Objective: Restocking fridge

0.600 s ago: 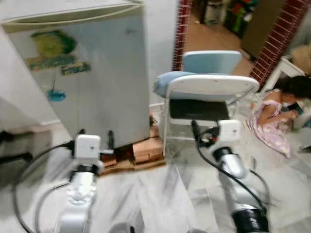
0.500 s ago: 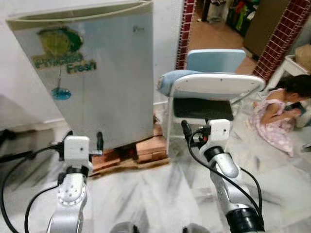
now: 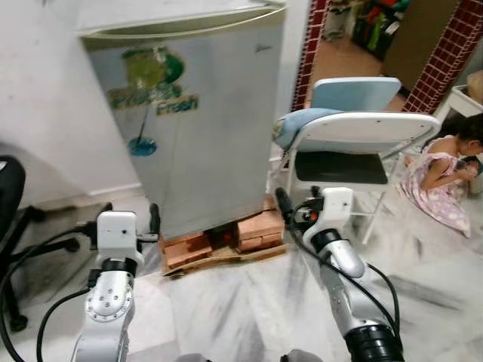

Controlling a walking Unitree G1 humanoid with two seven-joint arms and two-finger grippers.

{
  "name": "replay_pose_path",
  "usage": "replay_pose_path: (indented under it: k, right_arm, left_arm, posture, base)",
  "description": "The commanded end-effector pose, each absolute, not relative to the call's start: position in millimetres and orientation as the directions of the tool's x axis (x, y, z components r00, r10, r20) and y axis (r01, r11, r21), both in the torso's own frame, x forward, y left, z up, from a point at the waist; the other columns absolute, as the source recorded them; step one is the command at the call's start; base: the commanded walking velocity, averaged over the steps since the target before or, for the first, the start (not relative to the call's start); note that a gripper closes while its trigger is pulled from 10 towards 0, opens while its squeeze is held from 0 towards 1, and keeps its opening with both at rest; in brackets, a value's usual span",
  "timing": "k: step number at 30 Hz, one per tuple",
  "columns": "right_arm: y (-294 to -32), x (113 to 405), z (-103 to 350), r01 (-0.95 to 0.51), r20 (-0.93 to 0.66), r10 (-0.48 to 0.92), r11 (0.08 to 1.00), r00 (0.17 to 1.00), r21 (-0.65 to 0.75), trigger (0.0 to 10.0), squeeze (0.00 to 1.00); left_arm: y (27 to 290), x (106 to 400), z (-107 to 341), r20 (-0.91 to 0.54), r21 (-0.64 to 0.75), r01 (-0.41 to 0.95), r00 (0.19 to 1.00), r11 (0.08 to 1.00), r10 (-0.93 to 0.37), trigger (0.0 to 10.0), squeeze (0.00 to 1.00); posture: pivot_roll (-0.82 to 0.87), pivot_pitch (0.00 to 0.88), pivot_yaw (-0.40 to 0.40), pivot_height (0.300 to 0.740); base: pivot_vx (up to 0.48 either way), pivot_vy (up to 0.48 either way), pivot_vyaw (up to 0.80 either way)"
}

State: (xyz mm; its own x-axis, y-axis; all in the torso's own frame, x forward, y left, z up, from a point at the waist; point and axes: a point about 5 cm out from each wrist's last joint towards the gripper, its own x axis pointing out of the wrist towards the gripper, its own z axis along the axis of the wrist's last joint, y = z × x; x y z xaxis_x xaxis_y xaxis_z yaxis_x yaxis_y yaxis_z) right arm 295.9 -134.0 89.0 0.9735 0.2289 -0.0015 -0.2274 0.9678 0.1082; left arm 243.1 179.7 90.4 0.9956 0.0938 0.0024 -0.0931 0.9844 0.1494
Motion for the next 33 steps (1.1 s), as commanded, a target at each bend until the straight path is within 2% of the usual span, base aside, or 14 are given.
replay_pose_path:
  k: [1,6,33]
  right_arm:
    - [-140.7,294.5,87.6,-0.225,-0.005,0.227,0.970,0.974,0.090,10.0,0.00]
    - [-140.2,296.9,89.0,-0.237,-0.014,0.240,0.965,0.971,0.114,10.0,0.00]
    - [-141.8,303.5,89.1,-0.243,-0.006,0.244,0.966,0.970,0.084,10.0,0.00]
  left_arm:
    - [174.8,245.2,93.3,0.016,0.150,-0.069,0.998,0.986,0.067,10.0,0.00]
    - [174.1,245.9,93.2,0.017,0.137,-0.063,0.998,0.989,0.061,10.0,0.00]
    - [170.7,241.8,86.7,0.014,0.125,-0.037,0.999,0.991,0.035,10.0,0.00]
  posture:
    - [-0.01,0.058,0.042,0.740]
    - [-0.01,0.055,0.041,0.740]
    - [0.00,0.024,0.024,0.740]
  base:
    - [0.000,0.480,0.00]
    - [0.000,0.480,-0.12]
    - [0.000,0.480,-0.80]
